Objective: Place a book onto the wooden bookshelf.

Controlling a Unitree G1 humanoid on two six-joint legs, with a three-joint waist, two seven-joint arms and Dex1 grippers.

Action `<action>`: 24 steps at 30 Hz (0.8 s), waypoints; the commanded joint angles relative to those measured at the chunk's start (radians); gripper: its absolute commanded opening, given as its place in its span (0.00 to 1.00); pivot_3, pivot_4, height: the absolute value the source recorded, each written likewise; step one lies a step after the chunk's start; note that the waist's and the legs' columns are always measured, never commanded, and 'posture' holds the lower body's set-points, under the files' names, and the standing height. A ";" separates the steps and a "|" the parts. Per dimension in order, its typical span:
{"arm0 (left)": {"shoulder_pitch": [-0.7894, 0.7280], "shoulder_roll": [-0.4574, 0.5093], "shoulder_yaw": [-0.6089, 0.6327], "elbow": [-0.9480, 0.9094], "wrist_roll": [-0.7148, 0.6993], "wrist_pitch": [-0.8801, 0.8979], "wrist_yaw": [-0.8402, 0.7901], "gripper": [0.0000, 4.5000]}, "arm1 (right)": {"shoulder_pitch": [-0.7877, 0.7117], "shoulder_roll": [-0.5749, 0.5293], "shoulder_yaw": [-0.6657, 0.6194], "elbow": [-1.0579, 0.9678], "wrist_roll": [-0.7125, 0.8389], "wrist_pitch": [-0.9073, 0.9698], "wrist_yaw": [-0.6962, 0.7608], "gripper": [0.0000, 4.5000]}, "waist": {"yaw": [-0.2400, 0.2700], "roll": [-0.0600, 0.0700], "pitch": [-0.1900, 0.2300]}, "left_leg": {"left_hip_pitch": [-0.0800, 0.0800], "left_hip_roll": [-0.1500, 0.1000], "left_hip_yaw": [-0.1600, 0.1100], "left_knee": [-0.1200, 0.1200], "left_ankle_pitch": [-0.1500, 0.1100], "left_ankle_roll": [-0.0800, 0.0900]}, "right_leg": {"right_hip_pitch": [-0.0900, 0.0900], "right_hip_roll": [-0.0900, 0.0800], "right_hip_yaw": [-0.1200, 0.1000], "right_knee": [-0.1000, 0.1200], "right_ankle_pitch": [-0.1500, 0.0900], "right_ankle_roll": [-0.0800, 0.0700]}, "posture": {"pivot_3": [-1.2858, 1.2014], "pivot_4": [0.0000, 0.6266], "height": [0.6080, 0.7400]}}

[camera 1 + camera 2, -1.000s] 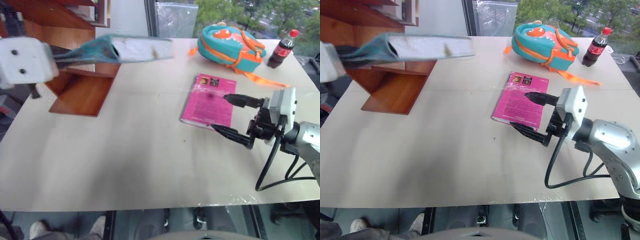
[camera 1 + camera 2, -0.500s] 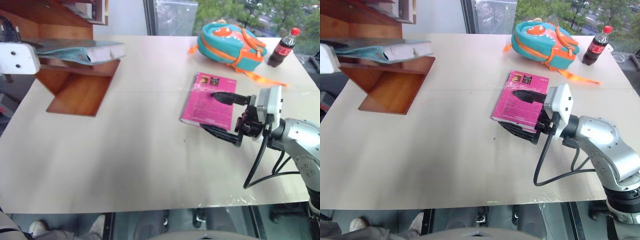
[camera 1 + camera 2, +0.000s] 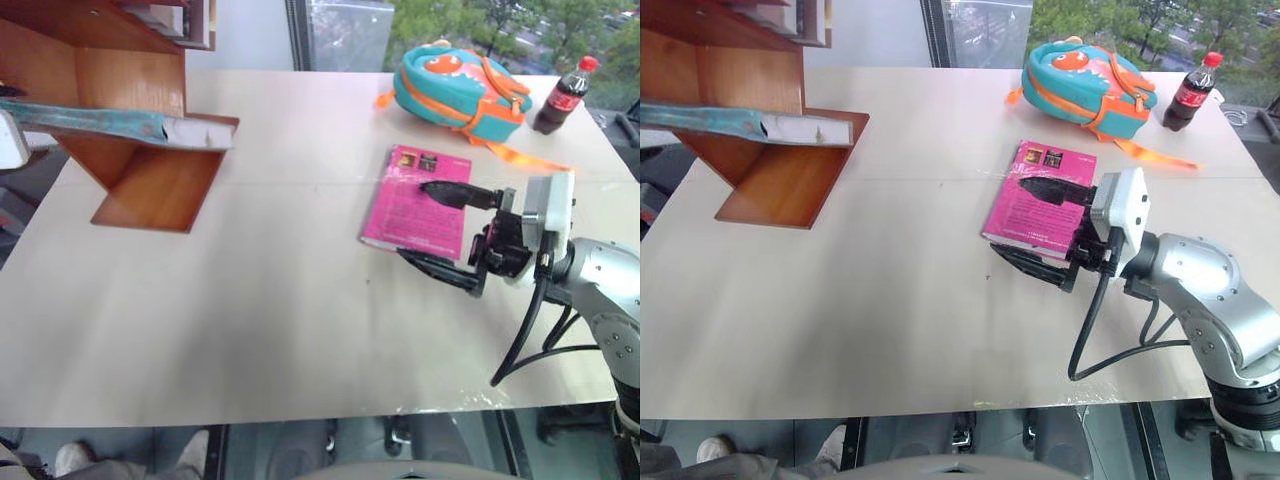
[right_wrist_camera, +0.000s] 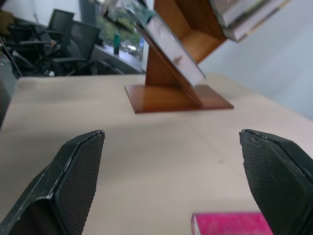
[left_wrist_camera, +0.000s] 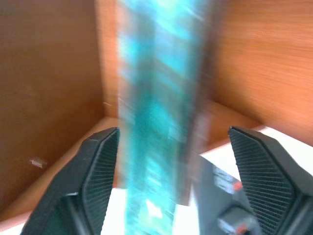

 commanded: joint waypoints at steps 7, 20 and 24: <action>0.311 0.076 0.338 -0.122 -0.509 0.035 -0.310 0.77 | -0.085 0.040 -0.048 0.052 0.038 -0.028 0.015 1.00 | -0.001 -0.001 0.000 | 0.000 0.000 0.000 0.002 0.000 0.000 | 0.000 0.000 0.000 0.003 0.000 0.000 | 0.52 0.24 1.00; 1.167 -0.328 0.760 -1.508 -0.947 1.024 0.080 0.77 | -0.180 0.048 -0.090 0.133 0.100 -0.021 0.067 1.00 | 0.002 0.002 0.001 | 0.001 0.001 -0.004 0.009 0.000 0.000 | 0.003 -0.002 0.003 0.006 0.000 -0.001 | 0.52 0.24 1.00; 1.179 -0.536 0.578 -1.742 -1.021 1.213 0.350 0.64 | -0.178 0.038 -0.092 0.108 0.101 -0.006 0.040 1.00 | 0.005 0.004 0.000 | 0.004 0.001 -0.005 0.009 0.000 0.000 | 0.006 -0.002 0.004 0.007 0.000 -0.001 | 0.52 0.24 1.00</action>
